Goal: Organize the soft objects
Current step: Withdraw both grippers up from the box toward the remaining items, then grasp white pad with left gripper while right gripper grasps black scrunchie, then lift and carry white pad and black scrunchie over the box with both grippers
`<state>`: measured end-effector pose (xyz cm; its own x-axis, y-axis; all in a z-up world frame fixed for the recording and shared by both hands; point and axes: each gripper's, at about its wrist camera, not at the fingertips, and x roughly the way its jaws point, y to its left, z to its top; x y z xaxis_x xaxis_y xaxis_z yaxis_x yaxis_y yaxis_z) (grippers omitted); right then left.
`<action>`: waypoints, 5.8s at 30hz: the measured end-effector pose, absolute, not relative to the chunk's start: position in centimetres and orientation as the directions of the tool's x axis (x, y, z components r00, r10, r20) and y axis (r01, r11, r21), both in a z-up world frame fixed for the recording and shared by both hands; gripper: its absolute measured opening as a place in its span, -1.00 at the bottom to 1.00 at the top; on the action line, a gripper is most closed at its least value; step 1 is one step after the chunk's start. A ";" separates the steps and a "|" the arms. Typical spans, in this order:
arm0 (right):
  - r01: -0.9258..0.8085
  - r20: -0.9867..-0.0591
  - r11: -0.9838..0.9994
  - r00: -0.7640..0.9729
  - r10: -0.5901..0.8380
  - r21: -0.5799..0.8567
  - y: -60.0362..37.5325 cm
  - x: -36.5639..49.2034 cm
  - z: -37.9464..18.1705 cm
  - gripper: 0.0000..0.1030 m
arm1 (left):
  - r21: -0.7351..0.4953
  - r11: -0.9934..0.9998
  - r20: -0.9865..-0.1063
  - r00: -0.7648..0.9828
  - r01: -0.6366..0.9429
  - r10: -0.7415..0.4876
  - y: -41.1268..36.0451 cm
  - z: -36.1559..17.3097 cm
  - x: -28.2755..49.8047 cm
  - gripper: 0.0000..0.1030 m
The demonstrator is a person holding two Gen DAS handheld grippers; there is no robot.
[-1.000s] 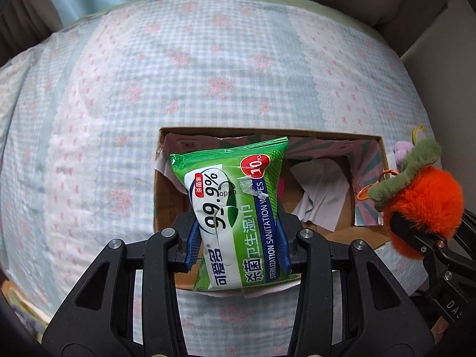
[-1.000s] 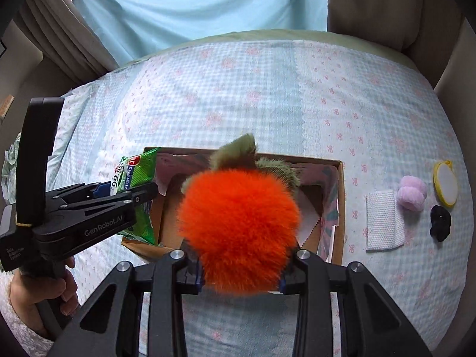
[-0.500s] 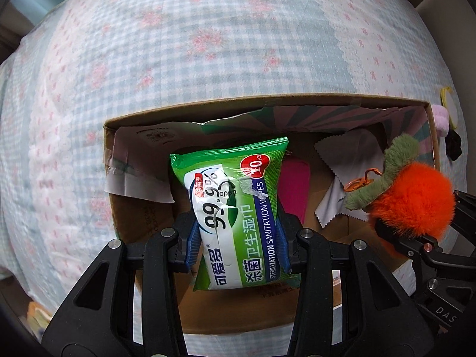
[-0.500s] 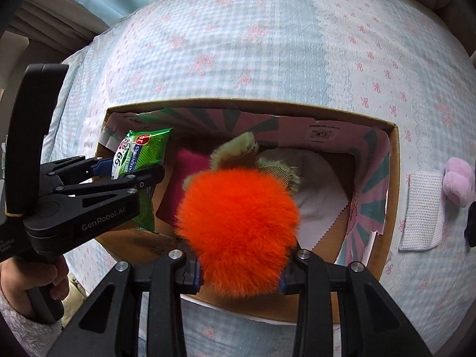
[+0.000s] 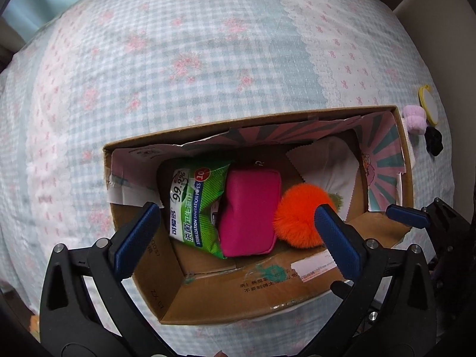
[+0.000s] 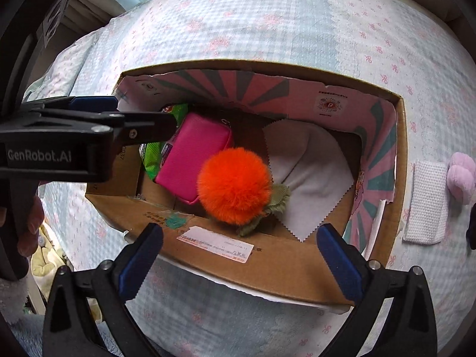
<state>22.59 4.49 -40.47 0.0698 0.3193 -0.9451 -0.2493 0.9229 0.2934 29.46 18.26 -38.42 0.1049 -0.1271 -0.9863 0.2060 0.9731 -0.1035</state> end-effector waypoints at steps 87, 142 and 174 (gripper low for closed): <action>0.066 -0.883 0.992 0.464 0.067 0.110 -34.8 21.4 -33.9 1.00 | -0.222 0.975 -0.927 0.305 0.029 -0.220 -14.5 -36.0 23.7 0.99; 0.123 -0.881 0.990 0.473 0.008 0.075 -32.0 21.1 -38.5 -0.57 | -0.206 0.977 -0.877 0.433 0.046 -0.206 -12.3 -36.7 24.0 -0.73; -0.085 -0.755 0.980 0.627 0.192 0.178 -5.9 17.6 -15.9 -0.57 | -0.230 0.973 -0.779 0.600 -0.003 -0.182 14.4 -15.8 17.8 -0.73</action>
